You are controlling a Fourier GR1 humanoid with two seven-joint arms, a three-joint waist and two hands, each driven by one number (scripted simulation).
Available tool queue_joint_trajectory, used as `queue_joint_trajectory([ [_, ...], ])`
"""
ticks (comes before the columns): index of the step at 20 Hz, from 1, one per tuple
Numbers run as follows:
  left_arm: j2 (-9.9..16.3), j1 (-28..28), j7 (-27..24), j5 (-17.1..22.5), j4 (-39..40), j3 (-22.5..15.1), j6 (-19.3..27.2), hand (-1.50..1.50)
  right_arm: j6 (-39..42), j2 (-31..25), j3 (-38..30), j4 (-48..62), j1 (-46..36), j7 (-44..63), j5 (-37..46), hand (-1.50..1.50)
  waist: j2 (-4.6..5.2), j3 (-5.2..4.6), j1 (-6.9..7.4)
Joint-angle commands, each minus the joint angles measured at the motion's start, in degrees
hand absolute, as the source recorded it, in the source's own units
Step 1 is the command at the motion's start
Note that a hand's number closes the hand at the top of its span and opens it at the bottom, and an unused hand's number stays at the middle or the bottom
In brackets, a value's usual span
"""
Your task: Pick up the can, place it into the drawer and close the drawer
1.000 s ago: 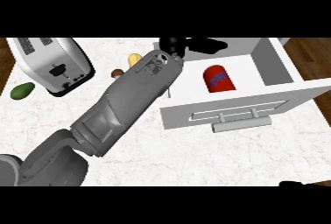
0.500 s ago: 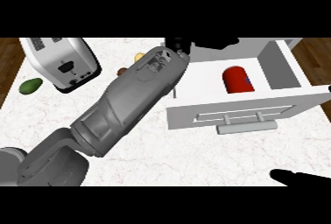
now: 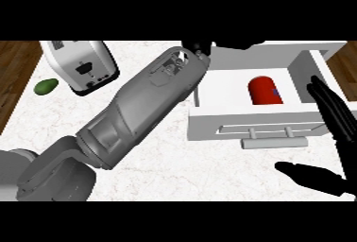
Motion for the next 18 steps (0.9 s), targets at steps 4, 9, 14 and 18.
queue_joint_trajectory([
  [4,0.59,-2.39,3.71,-1.13,-1.07,1.56,0.05,-1.5,-5.66,0.31,7.09,12.02,-3.08,-0.21,16.01,-1.5,-0.58,-0.01,2.15],
  [9,6.53,2.49,6.49,-3.11,-7.52,0.4,-1.49,-1.5,-14.52,3.96,7.34,23.06,-5.09,-2.11,20.65,-1.5,-1.0,-0.01,3.49],
  [14,9.18,6.17,12.42,-6.29,-15.22,-2.07,1.39,-1.5,-20.57,5.9,4.46,33.23,-10.01,-4.15,20.79,-1.5,-1.15,0.0,3.84],
  [18,14.42,8.59,13.22,-7.26,-18.99,-1.22,-0.99,-1.5,-24.27,6.68,2.72,42.67,-14.31,-5.17,22.12,-1.5,-0.85,0.0,3.88],
])
